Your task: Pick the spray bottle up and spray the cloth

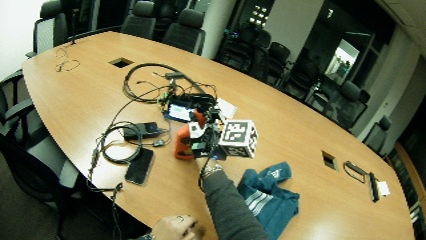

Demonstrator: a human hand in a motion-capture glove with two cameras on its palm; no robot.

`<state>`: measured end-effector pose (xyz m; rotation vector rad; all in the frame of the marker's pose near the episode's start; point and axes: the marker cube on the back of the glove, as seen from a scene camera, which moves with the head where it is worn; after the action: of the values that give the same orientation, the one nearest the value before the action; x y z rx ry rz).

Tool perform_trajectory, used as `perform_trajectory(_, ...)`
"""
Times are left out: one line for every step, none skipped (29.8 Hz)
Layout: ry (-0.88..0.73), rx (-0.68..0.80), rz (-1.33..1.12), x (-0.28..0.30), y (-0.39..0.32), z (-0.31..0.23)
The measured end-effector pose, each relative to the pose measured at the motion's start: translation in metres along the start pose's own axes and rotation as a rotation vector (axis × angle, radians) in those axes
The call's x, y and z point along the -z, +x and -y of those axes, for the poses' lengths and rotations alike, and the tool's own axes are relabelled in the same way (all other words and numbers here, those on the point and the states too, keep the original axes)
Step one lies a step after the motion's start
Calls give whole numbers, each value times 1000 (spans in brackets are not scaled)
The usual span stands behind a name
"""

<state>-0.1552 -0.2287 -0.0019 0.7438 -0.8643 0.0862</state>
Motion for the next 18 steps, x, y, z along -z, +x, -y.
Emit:
perform_trajectory(-22,10,-17,1,-2,-4)
perform_trajectory(-52,22,-35,1,-5,-9)
perform_trajectory(-91,37,-54,2,-8,-15)
perform_trajectory(-137,54,-75,2,-10,-22)
perform_trajectory(-190,71,-100,3,-13,-32)
perform_trajectory(-250,90,-131,4,-14,-42)
perform_trajectory(-311,108,-166,7,-15,-54)
perform_trajectory(-371,125,-204,10,-15,-66)
perform_trajectory(-426,138,-245,14,-14,-77)
perform_trajectory(-473,147,-287,19,-13,-88)
perform_trajectory(-512,151,-326,24,-12,-96)
perform_trajectory(-544,151,-362,30,-10,-103)
perform_trajectory(-570,147,-392,36,-7,-110)
perform_trajectory(-592,142,-417,43,-5,-116)
perform_trajectory(-611,135,-439,50,-1,-122)
perform_trajectory(-625,128,-460,58,2,-128)
perform_trajectory(-635,122,-480,67,6,-134)
perform_trajectory(-638,116,-499,75,10,-140)
